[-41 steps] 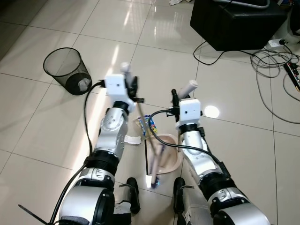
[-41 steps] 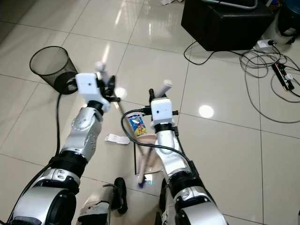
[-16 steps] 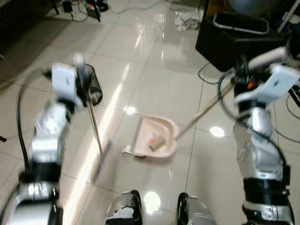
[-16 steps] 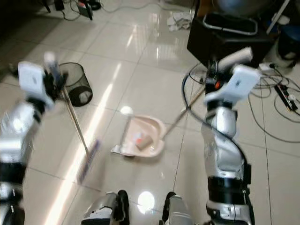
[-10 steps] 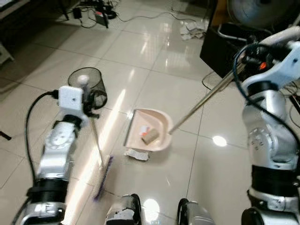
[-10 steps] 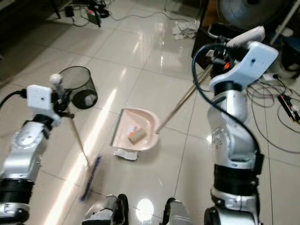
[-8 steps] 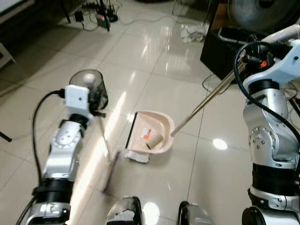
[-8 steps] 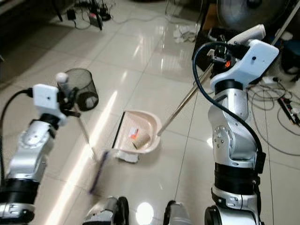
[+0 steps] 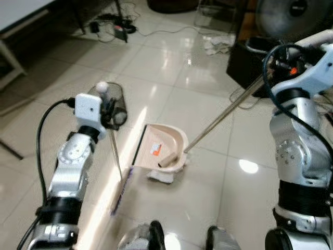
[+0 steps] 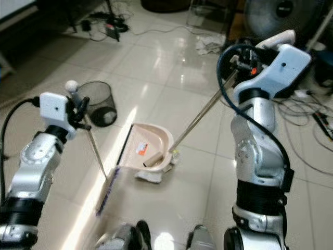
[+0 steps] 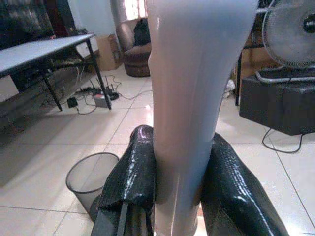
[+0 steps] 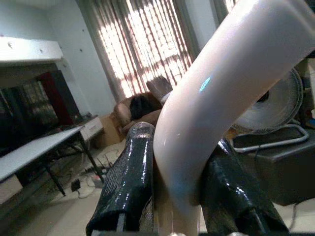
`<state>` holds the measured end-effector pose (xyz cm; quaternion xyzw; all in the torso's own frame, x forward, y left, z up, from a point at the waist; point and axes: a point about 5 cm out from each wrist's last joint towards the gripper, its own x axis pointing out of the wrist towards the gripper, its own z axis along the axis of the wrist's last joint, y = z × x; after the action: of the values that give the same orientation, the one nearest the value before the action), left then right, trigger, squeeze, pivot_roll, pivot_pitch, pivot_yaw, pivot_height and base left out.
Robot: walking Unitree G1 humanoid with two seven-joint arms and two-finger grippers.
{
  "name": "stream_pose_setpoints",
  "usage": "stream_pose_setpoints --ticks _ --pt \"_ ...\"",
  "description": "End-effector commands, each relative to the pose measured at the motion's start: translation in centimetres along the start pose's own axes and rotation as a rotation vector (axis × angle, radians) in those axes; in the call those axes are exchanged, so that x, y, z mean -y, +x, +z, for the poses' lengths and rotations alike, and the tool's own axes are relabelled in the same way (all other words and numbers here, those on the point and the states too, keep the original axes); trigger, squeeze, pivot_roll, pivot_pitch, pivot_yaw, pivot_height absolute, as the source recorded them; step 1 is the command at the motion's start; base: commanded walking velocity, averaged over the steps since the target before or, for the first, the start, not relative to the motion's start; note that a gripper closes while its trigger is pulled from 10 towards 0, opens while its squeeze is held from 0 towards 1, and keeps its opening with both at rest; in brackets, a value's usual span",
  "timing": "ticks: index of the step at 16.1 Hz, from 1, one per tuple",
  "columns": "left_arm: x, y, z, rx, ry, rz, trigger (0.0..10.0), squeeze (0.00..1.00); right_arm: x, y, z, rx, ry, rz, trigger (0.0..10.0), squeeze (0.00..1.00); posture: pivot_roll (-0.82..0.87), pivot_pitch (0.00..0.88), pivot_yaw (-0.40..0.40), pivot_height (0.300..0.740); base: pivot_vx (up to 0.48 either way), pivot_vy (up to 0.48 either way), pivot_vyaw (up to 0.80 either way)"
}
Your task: Sweep floor
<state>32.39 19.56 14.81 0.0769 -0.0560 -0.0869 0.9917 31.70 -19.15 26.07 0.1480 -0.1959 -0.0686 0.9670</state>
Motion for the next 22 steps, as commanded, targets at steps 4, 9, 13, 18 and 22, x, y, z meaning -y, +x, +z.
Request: stream_pose_setpoints --ticks 4,9,13,18,22 --pt "0.1 -0.3 0.7 0.027 0.029 -0.002 10.0 0.0 -1.0 -0.3 0.4 0.032 0.063 0.016 10.0 0.0 0.02 0.049 0.065 0.74 0.0 0.371 0.0" --pt "0.3 0.2 1.2 0.048 0.025 -0.008 10.0 0.0 -1.7 0.2 0.7 0.041 0.07 0.033 10.0 0.0 0.02 0.056 0.07 0.74 0.0 0.394 0.0" --pt "0.1 -0.2 0.8 0.03 0.032 -0.001 10.0 0.0 -1.5 0.0 0.8 0.051 0.075 0.023 10.0 0.0 0.01 0.052 0.076 0.74 0.0 0.401 0.0" --pt "-0.1 0.0 0.8 0.033 0.035 0.016 10.0 0.0 -1.2 0.3 0.9 0.057 0.073 0.013 10.0 0.0 0.01 0.047 0.072 0.74 0.0 0.403 0.0" --pt "0.5 0.0 0.6 0.031 0.029 0.003 10.0 0.0 -1.1 0.0 0.7 0.052 0.075 0.007 10.0 0.0 0.0 0.044 0.073 0.74 0.0 0.406 0.0"
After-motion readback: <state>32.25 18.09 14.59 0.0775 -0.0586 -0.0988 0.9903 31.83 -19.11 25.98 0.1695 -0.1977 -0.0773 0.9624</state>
